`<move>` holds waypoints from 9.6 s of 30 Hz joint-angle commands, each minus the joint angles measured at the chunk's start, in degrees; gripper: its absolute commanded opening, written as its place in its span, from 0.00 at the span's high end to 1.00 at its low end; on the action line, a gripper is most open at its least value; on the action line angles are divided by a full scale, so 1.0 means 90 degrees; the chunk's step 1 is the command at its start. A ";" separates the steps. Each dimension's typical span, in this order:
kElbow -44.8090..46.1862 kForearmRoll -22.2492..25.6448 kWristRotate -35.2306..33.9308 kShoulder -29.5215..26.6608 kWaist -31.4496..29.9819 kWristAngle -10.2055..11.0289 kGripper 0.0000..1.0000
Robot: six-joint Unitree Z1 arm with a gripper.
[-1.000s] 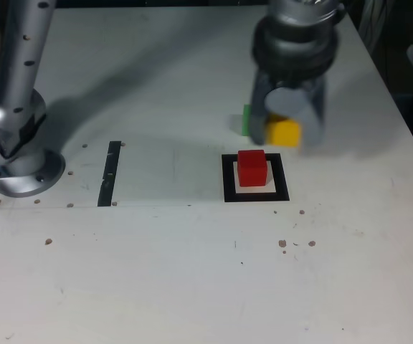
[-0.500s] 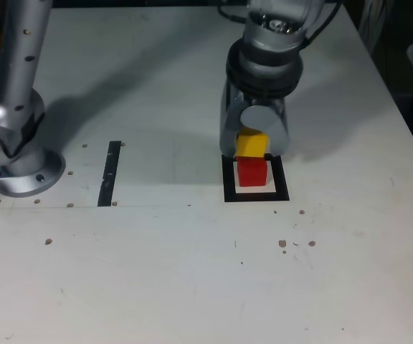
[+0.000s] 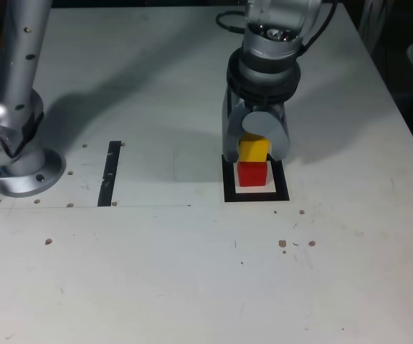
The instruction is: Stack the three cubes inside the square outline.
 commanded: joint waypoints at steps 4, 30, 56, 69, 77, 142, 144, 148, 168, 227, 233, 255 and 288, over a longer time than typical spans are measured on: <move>0.0032 -0.0068 0.0013 -0.0009 0.0010 -0.0039 0.72; 0.0141 -0.0108 0.0102 0.0096 0.0081 -0.0223 0.61; 0.0164 0.0166 0.0136 -0.0198 0.0147 -0.0262 0.02; 0.0018 0.0966 0.1344 -0.0965 0.0968 0.0139 0.01; -0.0550 0.0925 0.2523 -0.0238 0.2132 0.0351 0.01; -0.1963 0.1862 0.2851 0.0007 0.1661 0.0043 0.71; -0.2124 0.2113 0.2634 -0.0171 0.1467 0.0067 0.71; -0.2305 0.2451 0.2075 -0.0287 0.1040 -0.0018 0.71; -0.2282 0.2507 0.1201 0.0273 0.0281 -0.0620 0.71; -0.2266 0.2422 0.1202 0.0657 0.0291 -0.0528 0.03; -0.2268 0.2437 0.1189 0.0573 0.0299 -0.0541 0.01; 0.1671 0.1957 0.1804 -0.2782 0.0641 -0.0682 0.01; 0.6311 -0.1802 0.1233 -0.3367 0.0518 -0.0688 0.01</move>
